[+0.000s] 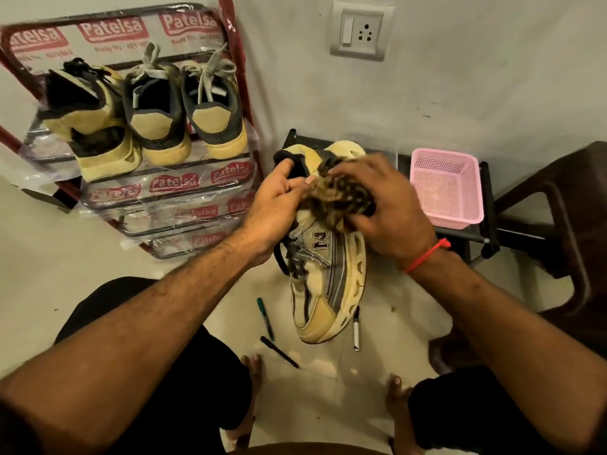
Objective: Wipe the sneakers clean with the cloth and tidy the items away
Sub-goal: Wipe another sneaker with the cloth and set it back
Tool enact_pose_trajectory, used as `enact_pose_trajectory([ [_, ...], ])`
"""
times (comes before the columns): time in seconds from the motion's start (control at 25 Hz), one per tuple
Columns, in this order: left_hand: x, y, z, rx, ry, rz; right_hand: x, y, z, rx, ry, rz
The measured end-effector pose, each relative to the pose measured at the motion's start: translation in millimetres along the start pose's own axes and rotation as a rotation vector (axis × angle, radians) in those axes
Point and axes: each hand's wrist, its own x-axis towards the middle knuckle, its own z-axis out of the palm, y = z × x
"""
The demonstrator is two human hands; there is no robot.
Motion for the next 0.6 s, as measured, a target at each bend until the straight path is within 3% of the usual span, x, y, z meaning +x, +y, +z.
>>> enact_pose_trajectory([
  [0.08, 1, -3, 4, 0.002, -0.006, -0.016, 6, 5, -2, 0.031, 0.083, 0.055],
  [0.16, -1, -2, 4, -0.027, 0.040, -0.035, -11, -9, 13, 0.054, -0.048, -0.011],
  [0.28, 1, 2, -5, -0.067, 0.043, -0.030, -44, -32, 33, -0.040, -0.257, -0.251],
  [0.36, 0, 4, -6, -0.067, -0.003, -0.041, -36, -22, 27, -0.095, -0.182, -0.279],
  [0.52, -9, -1, 13, -0.051, -0.033, -0.062, 5, 15, -3, -0.083, 0.121, 0.044],
  [0.6, -9, 0, 13, -0.035, -0.014, -0.039, -3, 11, 3, -0.017, 0.104, 0.062],
])
